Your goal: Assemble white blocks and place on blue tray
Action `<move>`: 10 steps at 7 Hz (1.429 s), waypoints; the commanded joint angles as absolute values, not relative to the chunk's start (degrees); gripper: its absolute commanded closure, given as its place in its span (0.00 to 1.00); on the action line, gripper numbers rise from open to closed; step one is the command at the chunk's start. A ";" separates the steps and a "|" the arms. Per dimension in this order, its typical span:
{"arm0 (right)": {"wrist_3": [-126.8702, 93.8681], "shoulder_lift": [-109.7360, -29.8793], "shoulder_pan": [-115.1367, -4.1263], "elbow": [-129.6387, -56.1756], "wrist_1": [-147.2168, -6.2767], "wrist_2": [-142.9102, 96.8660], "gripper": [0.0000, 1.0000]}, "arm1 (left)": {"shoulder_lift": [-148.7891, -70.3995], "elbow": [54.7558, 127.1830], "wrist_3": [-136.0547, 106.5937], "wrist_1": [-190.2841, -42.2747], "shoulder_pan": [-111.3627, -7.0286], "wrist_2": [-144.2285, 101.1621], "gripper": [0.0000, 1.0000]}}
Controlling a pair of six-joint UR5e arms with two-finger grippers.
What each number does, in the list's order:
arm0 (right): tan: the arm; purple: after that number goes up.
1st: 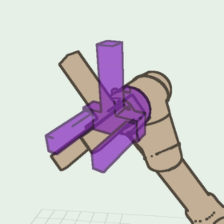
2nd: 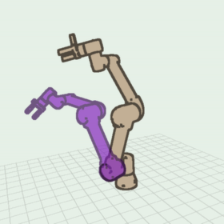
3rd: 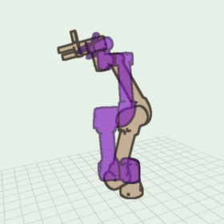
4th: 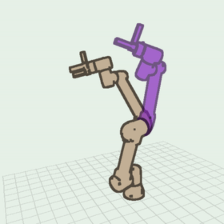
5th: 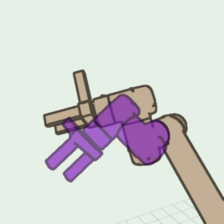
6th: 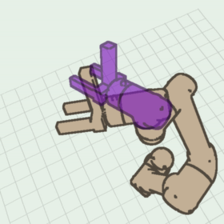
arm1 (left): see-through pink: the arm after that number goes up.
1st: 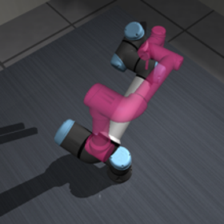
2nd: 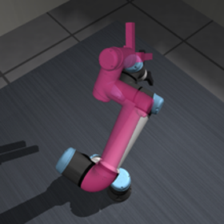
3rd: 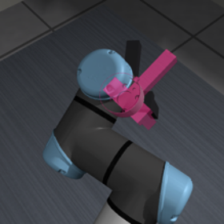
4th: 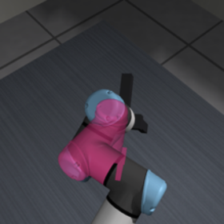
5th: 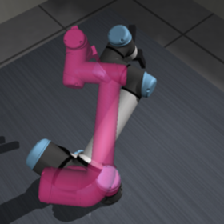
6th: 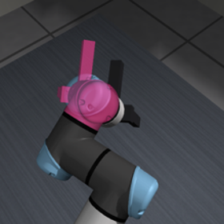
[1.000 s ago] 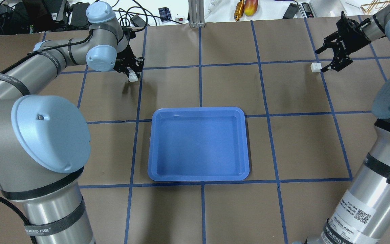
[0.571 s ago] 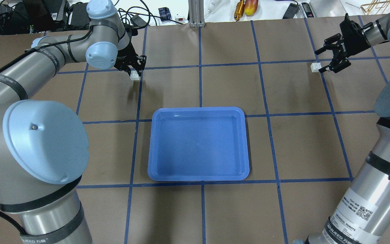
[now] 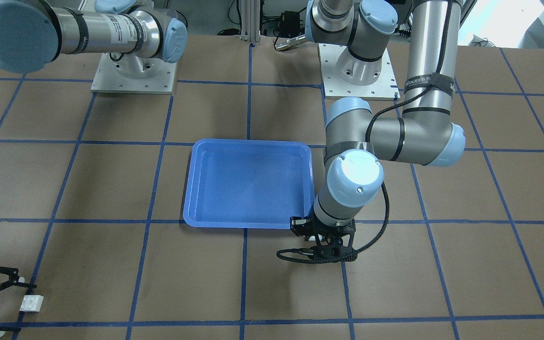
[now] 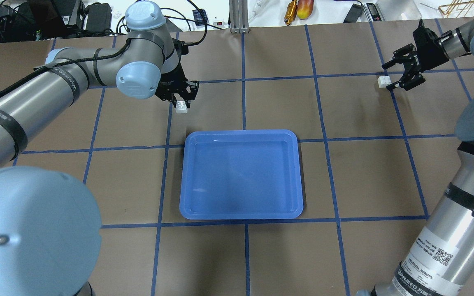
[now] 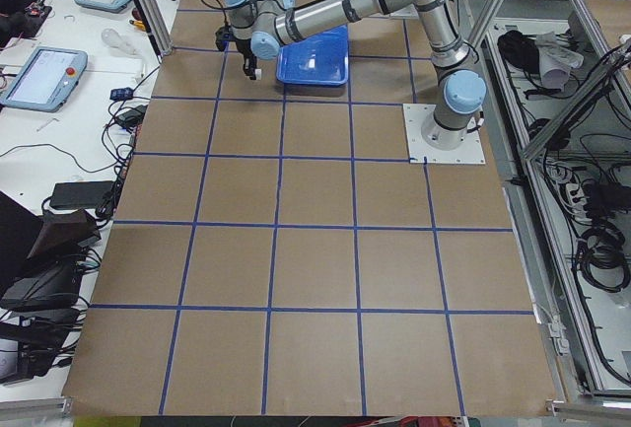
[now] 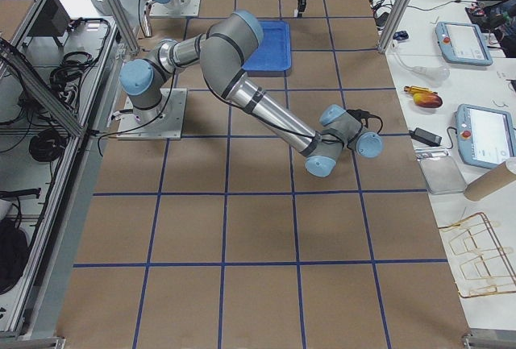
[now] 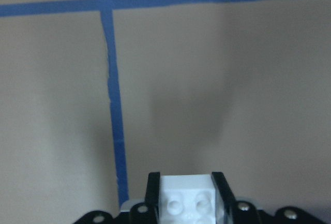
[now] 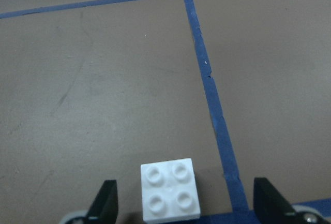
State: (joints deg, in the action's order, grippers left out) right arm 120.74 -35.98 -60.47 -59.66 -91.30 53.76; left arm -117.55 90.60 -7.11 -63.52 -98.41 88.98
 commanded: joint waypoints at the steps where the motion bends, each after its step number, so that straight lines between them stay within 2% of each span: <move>1: 120.67 -36.12 -60.47 -59.68 -91.23 54.05 0.20 | -111.73 96.22 -14.74 -63.89 -105.26 89.38 0.89; 2: 120.67 -36.12 -60.47 -59.85 -91.14 54.05 0.36 | -110.75 98.07 -18.16 -63.46 -106.68 88.86 0.89; 3: 120.67 -36.30 -60.47 -59.94 -91.23 54.14 0.42 | -110.66 98.78 -20.98 -63.28 -107.83 88.68 0.89; 4: 120.67 -36.39 -60.47 -60.03 -91.14 54.49 0.54 | -111.52 99.31 -22.92 -62.32 -109.93 88.86 0.89; 5: 120.67 -36.65 -60.47 -59.94 -91.23 56.41 0.72 | -112.23 99.75 -23.46 -60.23 -110.30 88.77 0.89; 7: 120.67 -37.26 -60.47 -59.77 -91.14 56.60 0.95 | -112.76 102.81 -24.78 -56.81 -110.48 86.94 0.89; 8: 120.76 -37.70 -60.64 -59.94 -91.06 56.60 0.99 | -112.76 105.44 -24.79 -53.56 -110.39 86.49 0.89; 10: 121.02 -40.33 -61.69 -60.46 -86.25 56.60 1.00 | -112.94 106.79 -25.05 -52.38 -110.48 86.40 0.89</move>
